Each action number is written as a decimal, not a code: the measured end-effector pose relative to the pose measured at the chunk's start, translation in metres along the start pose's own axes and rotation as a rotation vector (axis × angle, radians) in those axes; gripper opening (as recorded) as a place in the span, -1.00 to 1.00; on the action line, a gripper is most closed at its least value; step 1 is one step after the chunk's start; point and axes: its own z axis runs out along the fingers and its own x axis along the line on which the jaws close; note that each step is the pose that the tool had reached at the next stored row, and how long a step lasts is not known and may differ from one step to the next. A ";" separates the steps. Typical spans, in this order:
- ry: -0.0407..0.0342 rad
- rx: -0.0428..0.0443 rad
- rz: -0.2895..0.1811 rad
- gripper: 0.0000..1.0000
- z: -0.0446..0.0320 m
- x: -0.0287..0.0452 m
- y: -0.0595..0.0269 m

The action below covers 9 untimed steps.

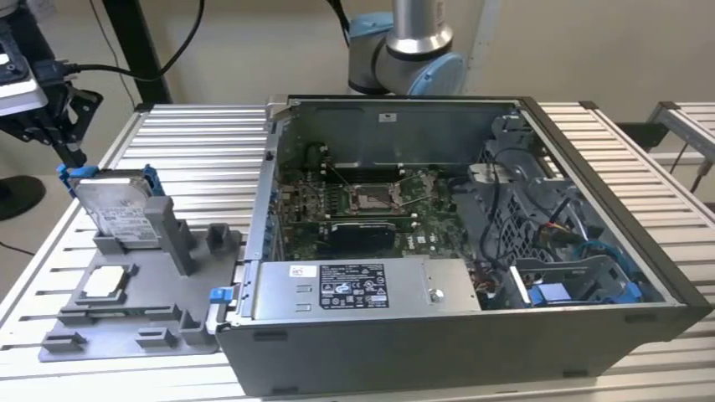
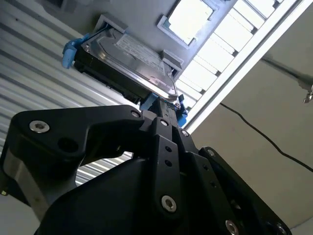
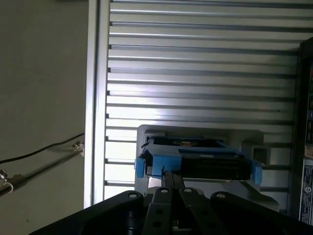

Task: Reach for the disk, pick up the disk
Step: 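Pick up the disk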

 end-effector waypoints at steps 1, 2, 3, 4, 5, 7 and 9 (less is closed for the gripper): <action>0.0000 0.0000 0.000 -1.00 0.0000 0.0000 0.0000; 0.0000 0.0000 0.000 -1.00 0.0000 0.0000 0.0000; 0.0000 0.0000 0.000 -1.00 0.0000 0.0000 0.0000; 0.0001 0.0000 -0.002 -1.00 0.0000 0.0000 0.0000; 0.0003 0.0000 -0.006 -1.00 0.0000 0.0000 0.0000; 0.0008 0.0001 -0.018 -1.00 -0.0001 0.0000 -0.0001; 0.0012 0.0000 -0.034 -1.00 -0.0001 0.0000 0.0000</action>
